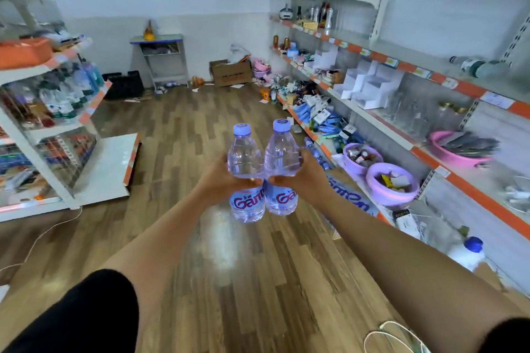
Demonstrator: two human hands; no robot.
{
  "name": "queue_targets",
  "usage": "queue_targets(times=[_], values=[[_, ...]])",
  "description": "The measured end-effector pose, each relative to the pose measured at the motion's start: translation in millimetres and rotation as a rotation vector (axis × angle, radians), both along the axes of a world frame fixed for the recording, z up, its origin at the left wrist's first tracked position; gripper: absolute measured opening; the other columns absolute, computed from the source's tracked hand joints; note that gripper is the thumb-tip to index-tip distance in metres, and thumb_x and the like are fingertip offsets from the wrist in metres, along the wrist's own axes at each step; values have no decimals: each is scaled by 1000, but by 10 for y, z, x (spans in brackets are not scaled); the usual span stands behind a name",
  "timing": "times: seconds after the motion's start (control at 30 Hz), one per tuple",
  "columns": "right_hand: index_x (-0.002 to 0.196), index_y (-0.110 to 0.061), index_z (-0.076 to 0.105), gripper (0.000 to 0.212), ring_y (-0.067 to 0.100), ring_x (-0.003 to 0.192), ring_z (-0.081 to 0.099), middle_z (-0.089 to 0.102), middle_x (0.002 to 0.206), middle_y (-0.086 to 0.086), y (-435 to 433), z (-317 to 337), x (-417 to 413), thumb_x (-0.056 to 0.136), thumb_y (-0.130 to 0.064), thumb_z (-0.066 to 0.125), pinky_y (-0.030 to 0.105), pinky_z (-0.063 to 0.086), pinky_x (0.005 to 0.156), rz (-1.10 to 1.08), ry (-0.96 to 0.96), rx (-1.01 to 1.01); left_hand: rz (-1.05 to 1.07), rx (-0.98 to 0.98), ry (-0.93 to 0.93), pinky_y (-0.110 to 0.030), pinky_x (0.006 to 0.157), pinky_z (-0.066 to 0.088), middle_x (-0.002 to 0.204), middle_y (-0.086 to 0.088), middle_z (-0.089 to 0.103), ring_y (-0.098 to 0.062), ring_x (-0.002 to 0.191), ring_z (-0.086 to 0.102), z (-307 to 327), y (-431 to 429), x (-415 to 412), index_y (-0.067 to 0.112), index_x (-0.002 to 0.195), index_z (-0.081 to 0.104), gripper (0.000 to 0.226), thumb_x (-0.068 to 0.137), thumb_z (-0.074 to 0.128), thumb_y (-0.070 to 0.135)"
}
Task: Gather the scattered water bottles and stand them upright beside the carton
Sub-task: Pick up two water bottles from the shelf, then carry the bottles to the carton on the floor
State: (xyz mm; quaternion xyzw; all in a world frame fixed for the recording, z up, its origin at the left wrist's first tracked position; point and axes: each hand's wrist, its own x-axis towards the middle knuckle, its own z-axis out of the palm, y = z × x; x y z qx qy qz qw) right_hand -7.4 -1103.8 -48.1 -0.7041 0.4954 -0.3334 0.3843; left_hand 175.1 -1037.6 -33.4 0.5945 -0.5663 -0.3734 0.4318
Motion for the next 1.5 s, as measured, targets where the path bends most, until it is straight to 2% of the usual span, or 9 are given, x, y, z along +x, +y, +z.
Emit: queue_targets(times=[0.17,0.37,0.6,0.77,0.87,1.0,1.1,1.37,1.5], values=[[121,-13,47,74,23,106,63,63,114,0,-931,-90,223,62,-32,85,47,51,93,-82,-36,62,-33,12,-13,-48,92,54,93,1,74,-21,96,71,-175,-1216,323,45,87,67,46,43,80,39],[116,-19,40,81,21,102,64,60,104,-6,-1928,-145,371,54,-49,82,47,52,89,-169,29,108,-132,89,-60,-58,89,52,104,-10,73,-30,103,69,-403,-2486,518,33,98,67,62,42,85,53],[108,-18,48,84,22,93,68,60,90,-9,-3516,-450,554,40,-58,76,46,57,76,-220,98,151,-133,142,-34,-54,85,53,100,-5,74,-26,100,70,-594,-3983,676,41,89,68,52,40,81,49],[113,-19,41,93,16,97,62,49,86,-19,-4467,-547,784,36,-65,68,44,53,87,-230,188,195,-160,164,-41,-48,93,54,100,4,75,-19,98,71,-761,-4988,854,41,94,66,55,43,82,47],[115,-18,36,100,19,106,60,50,95,-18,-4970,-657,904,34,-66,71,46,50,91,-256,175,263,-188,205,-26,-47,93,54,100,6,74,-18,98,70,-855,-5517,977,53,85,64,47,41,81,47],[117,-23,31,103,24,110,61,56,120,0,-5544,-823,1077,34,-63,77,51,52,90,-321,140,344,-224,282,0,-45,89,56,104,5,74,-18,98,70,-1075,-6172,1137,36,104,64,67,40,83,45],[127,-19,31,112,28,110,61,56,124,4,-5961,-979,1230,35,-62,78,52,51,90,-396,145,370,-319,344,24,-44,87,57,104,-1,74,-23,99,70,-1254,-6705,1276,27,106,66,67,41,83,39],[134,-10,28,97,30,117,57,52,134,7,-6905,-1377,1520,62,-46,84,39,50,86,-742,114,474,-572,404,-146,-44,89,56,100,2,75,-18,97,70,-1675,-8258,1430,36,89,69,57,37,85,51],[134,-12,30,99,29,120,56,52,136,6,-7136,-1590,1430,59,-44,86,40,50,90,-896,83,519,-696,441,-137,-47,92,54,99,0,76,-17,98,70,-1878,-8674,1222,31,91,71,50,43,85,38]])
